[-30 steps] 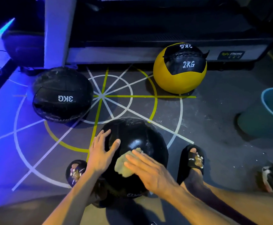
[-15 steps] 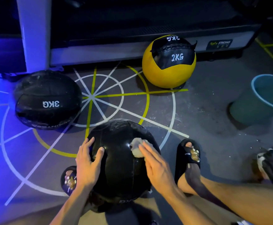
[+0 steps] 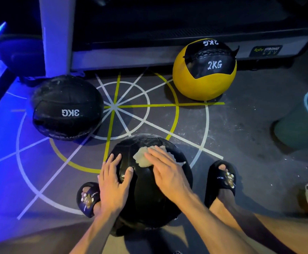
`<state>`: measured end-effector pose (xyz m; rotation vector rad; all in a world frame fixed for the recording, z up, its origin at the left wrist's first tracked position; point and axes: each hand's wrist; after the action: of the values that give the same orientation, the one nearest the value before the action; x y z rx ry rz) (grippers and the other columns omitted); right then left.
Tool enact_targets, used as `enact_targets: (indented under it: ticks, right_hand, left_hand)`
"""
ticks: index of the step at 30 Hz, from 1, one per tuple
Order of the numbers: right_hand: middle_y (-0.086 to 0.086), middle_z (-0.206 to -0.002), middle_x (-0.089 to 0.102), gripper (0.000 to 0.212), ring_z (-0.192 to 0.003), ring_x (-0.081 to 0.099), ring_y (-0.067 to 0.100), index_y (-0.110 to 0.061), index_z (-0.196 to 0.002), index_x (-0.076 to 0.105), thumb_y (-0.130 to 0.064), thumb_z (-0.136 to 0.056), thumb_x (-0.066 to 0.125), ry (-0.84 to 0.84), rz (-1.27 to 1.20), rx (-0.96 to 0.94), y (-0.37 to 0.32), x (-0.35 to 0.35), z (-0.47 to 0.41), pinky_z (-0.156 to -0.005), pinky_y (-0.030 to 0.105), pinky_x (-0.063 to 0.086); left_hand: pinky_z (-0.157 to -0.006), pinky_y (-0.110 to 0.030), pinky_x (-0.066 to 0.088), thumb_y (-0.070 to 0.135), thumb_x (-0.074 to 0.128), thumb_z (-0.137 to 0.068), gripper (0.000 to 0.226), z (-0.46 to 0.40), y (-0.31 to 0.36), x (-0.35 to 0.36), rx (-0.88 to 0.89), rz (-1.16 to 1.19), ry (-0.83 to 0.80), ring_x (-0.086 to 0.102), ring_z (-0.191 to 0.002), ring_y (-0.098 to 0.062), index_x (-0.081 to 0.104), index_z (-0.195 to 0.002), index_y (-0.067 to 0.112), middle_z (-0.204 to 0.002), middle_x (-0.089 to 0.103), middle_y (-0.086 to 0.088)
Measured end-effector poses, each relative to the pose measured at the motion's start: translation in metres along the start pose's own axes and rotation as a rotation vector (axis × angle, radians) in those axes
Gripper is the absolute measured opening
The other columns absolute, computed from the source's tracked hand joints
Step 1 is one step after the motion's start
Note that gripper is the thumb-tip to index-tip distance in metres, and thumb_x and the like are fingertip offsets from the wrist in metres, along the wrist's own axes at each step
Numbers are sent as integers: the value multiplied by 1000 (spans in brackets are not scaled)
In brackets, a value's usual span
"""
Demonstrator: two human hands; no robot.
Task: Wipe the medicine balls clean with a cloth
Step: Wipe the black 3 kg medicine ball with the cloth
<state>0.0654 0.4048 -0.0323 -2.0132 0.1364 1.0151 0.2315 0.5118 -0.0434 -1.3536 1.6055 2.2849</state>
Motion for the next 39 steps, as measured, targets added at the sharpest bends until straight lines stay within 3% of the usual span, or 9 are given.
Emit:
enact_targets:
  ticks: [4, 7, 9, 11, 15, 22, 28, 35, 39]
  right_hand:
    - [-15, -127, 65, 41, -113, 63, -1, -10, -129, 68, 4, -94, 53, 121, -115, 354, 34, -25, 6, -100, 5, 37]
    - [-1, -102, 73, 40, -72, 63, 7, -17, -136, 64, -4, -100, 51, 83, -102, 703, 40, -35, 5, -68, 11, 39]
    - [-2, -126, 70, 41, -102, 67, 12, -18, -134, 66, -3, -99, 52, 117, -95, 624, 26, -29, -5, -90, 4, 37]
    - [-6, -136, 64, 44, -127, 57, 9, -18, -131, 68, -2, -95, 50, 57, -71, 377, -2, -17, -17, -115, 20, 34]
    - [2, -138, 63, 43, -135, 52, 14, -13, -128, 69, -7, -90, 49, -115, 35, -40, -18, 1, -14, -122, 26, 26]
    - [6, -120, 73, 44, -107, 67, 26, -28, -132, 67, -7, -98, 49, -11, 67, 594, 46, -34, -31, -87, 29, 48]
    - [0, -137, 63, 44, -132, 52, 9, -12, -124, 72, 5, -87, 55, -106, 5, 67, -18, -16, 1, -119, 12, 18]
    - [-2, -128, 70, 44, -105, 69, 22, -24, -125, 72, 0, -94, 51, 3, 67, 546, 30, -44, -27, -93, 31, 51]
    - [-3, -137, 64, 44, -132, 55, 10, -16, -125, 71, 5, -90, 54, -132, 7, 164, -8, -29, -7, -118, 30, 35]
  left_hand:
    - [-127, -51, 13, 78, 40, -86, 74, 4, 4, 4, 27, -15, -13, 6, -156, -7, 39, -152, 43, -165, 22, 21]
    - [-125, -54, 13, 76, 39, -89, 74, 11, 11, 14, 62, -83, 31, 8, -157, -12, 41, -152, 39, -166, 25, 16]
    - [-124, -58, 15, 74, 39, -89, 72, 15, 15, 22, 78, -123, 58, 11, -157, -19, 43, -152, 37, -166, 28, 11]
    - [-122, -62, 18, 71, 41, -90, 71, 18, 16, 28, 91, -163, 69, 16, -157, -25, 46, -151, 33, -166, 31, 6]
    - [-118, -65, 24, 68, 41, -90, 72, 24, 13, 30, 129, -218, 75, 19, -156, -30, 52, -145, 23, -166, 31, 3]
    - [-125, -57, 4, 76, 38, -89, 73, 44, 30, 38, 122, -189, 19, 0, -158, -17, 37, -154, 42, -169, 15, 18]
    - [-122, -65, 14, 69, 44, -89, 69, 47, 26, 45, 167, -257, 24, 11, -157, -28, 51, -144, 28, -169, 22, 9]
    - [-124, -49, -10, 80, 31, -91, 78, 50, 38, 45, 171, -258, -50, -14, -158, -15, 28, -159, 42, -170, 4, 19]
    - [-125, -59, 2, 74, 34, -92, 74, 50, 36, 47, 187, -288, -48, -7, -159, -21, 32, -157, 39, -171, 6, 16]
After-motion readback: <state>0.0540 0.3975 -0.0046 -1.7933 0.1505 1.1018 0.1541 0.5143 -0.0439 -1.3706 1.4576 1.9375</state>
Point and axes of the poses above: each hand's wrist, its own z-axis away from the middle knuckle, its own x-axis out of the palm, y = z × x
